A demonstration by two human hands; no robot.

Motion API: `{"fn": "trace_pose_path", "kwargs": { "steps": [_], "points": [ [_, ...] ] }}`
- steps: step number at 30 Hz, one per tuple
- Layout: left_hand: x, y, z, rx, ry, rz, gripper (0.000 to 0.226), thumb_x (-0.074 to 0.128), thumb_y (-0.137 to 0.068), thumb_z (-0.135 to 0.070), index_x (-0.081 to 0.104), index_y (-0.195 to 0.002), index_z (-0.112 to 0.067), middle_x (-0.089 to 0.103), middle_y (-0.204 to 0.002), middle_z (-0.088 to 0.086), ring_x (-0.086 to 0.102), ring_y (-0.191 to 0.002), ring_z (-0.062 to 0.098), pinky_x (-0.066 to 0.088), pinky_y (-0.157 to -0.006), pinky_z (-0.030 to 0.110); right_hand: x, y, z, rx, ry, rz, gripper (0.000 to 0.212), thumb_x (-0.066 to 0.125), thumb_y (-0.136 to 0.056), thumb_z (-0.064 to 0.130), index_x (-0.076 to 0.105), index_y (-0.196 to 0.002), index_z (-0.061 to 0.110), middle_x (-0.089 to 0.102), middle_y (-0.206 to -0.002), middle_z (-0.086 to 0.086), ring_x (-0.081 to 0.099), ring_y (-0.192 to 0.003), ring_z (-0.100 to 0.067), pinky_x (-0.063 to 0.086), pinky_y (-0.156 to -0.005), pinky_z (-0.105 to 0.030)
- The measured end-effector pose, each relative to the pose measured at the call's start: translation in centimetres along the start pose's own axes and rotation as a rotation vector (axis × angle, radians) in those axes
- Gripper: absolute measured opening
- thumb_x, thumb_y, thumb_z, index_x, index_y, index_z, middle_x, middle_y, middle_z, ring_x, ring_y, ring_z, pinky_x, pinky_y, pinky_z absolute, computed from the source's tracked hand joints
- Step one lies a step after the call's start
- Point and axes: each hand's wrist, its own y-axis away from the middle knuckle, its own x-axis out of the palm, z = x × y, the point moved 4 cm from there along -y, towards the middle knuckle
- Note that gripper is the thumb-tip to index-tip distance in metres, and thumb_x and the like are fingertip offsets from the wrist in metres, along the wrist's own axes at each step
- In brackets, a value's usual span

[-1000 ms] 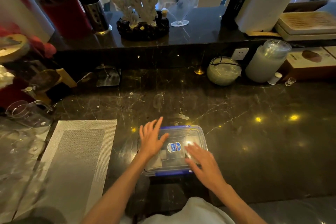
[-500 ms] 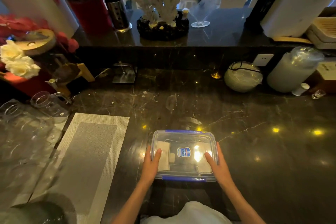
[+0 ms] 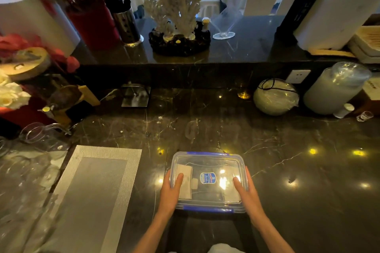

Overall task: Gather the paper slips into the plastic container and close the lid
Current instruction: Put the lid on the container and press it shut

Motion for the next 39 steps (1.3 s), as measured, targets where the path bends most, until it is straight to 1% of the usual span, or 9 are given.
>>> {"fn": "trace_pose_path", "kwargs": {
  "steps": [2,3,5,7,12,16,25,31,39],
  "points": [
    [0.0,-0.2,-0.4,0.032,-0.089,-0.007,0.060,0.054,-0.096,-0.040,0.026,-0.149,-0.029,0.039,-0.153,0.000,0.050,-0.131,0.019,0.052,-0.096,0.033,-0.1,0.1,0.4,0.011,0.093,0.031,0.072,0.057,-0.093,0.044,0.013,-0.149,0.049,0.037,-0.154,0.003,0.058,-0.110,-0.001,0.059,-0.073,-0.017],
    [-0.2,-0.2,-0.4,0.080,-0.196,-0.030,0.067,0.051,-0.097,-0.042,0.018,-0.153,-0.031,0.028,-0.159,-0.002,0.039,-0.141,0.021,0.045,-0.106,0.040,-0.5,0.1,0.4,-0.003,0.196,0.014,0.079,0.055,-0.092,0.050,0.002,-0.151,0.051,0.020,-0.162,0.006,0.050,-0.127,-0.007,0.057,-0.092,-0.029],
    [-0.6,0.4,-0.3,0.259,-0.511,-0.103,0.066,0.041,-0.098,-0.050,0.008,-0.154,-0.037,0.008,-0.165,-0.008,0.015,-0.151,0.017,0.025,-0.119,0.045,-1.3,0.2,0.2,-0.165,0.582,-0.074,0.083,0.047,-0.092,0.063,-0.012,-0.150,0.051,-0.018,-0.164,0.015,0.003,-0.154,-0.019,0.021,-0.119,-0.048],
    [-0.4,1.7,-0.1,0.462,-0.785,-0.107,0.062,0.029,-0.100,-0.054,0.006,-0.155,-0.037,-0.002,-0.166,-0.009,-0.002,-0.153,0.015,0.008,-0.124,0.044,-1.2,0.9,-0.2,-0.383,0.941,-0.104,0.077,0.031,-0.093,0.070,-0.011,-0.153,0.044,-0.025,-0.162,0.013,-0.021,-0.151,-0.015,0.001,-0.120,-0.046],
    [1.2,3.8,1.7,0.537,-1.036,0.056,0.072,0.026,-0.096,-0.063,0.001,-0.156,-0.032,-0.008,-0.166,-0.007,-0.011,-0.152,0.022,-0.007,-0.123,0.041,0.3,2.8,-2.2,-0.453,1.196,0.028,0.075,0.029,-0.095,0.066,-0.005,-0.156,0.039,-0.015,-0.165,0.013,-0.017,-0.153,-0.018,0.008,-0.121,-0.043],
    [1.3,2.2,1.3,0.492,-1.055,0.083,0.083,0.023,-0.089,-0.076,-0.008,-0.155,-0.035,-0.014,-0.165,-0.009,-0.018,-0.151,0.020,0.008,-0.120,0.047,0.7,1.4,-1.3,-0.425,1.136,0.056,0.078,0.031,-0.094,0.067,-0.012,-0.154,0.042,-0.021,-0.163,0.017,-0.023,-0.151,-0.015,0.016,-0.120,-0.039],
    [2.0,-4.5,-2.8,0.445,-1.007,0.140,0.098,0.032,-0.080,-0.085,-0.015,-0.152,-0.039,-0.025,-0.161,-0.013,-0.028,-0.147,0.015,0.011,-0.121,0.054,1.5,-4.9,4.1,-0.425,1.063,0.078,0.085,0.017,-0.086,0.078,-0.007,-0.156,0.036,-0.024,-0.161,0.018,-0.032,-0.147,-0.008,0.042,-0.111,-0.037],
    [2.9,-10.3,-7.4,0.494,-0.957,0.161,0.103,0.035,-0.075,-0.084,-0.024,-0.149,-0.041,-0.033,-0.158,-0.012,-0.032,-0.145,0.012,0.007,-0.123,0.051,1.9,-11.1,7.6,-0.461,1.015,0.047,0.080,0.032,-0.089,0.071,0.001,-0.156,0.040,-0.021,-0.161,0.023,-0.029,-0.147,-0.005,0.043,-0.107,-0.038],
    [4.3,-18.1,-11.4,0.562,-0.961,0.127,0.105,0.035,-0.074,-0.085,-0.007,-0.155,-0.033,-0.024,-0.162,-0.008,-0.029,-0.147,0.015,0.008,-0.123,0.051,2.1,-19.2,12.3,-0.494,1.027,0.029,0.078,0.032,-0.089,0.074,0.005,-0.155,0.044,-0.013,-0.163,0.021,-0.025,-0.148,-0.003,0.044,-0.107,-0.048]
  ]
}}
